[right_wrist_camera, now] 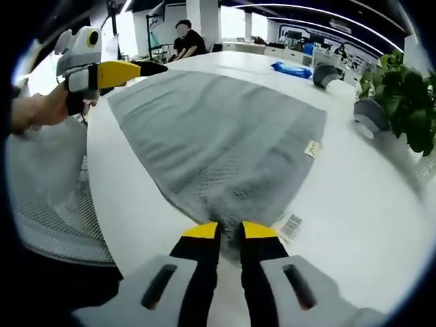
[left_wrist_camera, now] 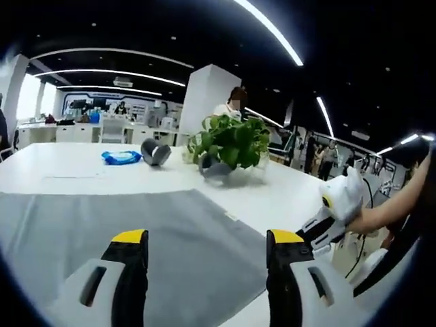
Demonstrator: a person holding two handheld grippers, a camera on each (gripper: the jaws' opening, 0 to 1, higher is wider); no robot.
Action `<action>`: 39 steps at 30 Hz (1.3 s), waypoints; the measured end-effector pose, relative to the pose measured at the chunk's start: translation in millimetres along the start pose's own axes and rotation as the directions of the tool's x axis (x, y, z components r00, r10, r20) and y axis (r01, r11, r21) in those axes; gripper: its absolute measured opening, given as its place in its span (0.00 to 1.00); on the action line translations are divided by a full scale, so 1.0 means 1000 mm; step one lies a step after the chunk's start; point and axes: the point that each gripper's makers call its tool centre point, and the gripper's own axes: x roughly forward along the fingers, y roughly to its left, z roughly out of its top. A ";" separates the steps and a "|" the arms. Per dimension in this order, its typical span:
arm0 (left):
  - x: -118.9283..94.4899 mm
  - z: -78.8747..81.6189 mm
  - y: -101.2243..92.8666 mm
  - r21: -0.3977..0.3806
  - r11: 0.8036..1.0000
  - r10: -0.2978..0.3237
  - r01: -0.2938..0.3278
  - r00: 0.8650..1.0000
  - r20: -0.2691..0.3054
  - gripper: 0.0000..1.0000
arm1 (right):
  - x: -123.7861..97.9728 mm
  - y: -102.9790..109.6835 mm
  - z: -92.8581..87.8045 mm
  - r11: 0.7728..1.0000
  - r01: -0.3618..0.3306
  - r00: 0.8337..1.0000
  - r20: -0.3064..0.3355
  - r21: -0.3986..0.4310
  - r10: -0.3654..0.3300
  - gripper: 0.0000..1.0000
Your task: Fold the towel on the table until its edges align and the towel forms a compact rectangular stack.
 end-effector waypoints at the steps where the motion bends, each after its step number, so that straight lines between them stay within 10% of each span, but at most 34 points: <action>1: 0.001 -0.002 -0.005 0.011 1.000 -0.017 0.017 1.000 -0.008 0.72 | 0.001 0.002 0.001 1.000 -0.005 1.000 0.005 -0.005 0.005 0.05; 9: 0.010 -0.016 -0.049 0.073 0.985 -0.151 0.156 0.986 -0.072 0.70 | 0.003 0.003 0.003 0.999 -0.014 1.000 -0.007 -0.029 0.014 0.02; 39: 0.014 -0.036 -0.056 0.058 0.976 -0.198 0.209 0.968 -0.155 0.68 | 0.000 0.039 -0.001 0.996 -0.080 0.997 0.004 -0.024 0.080 0.02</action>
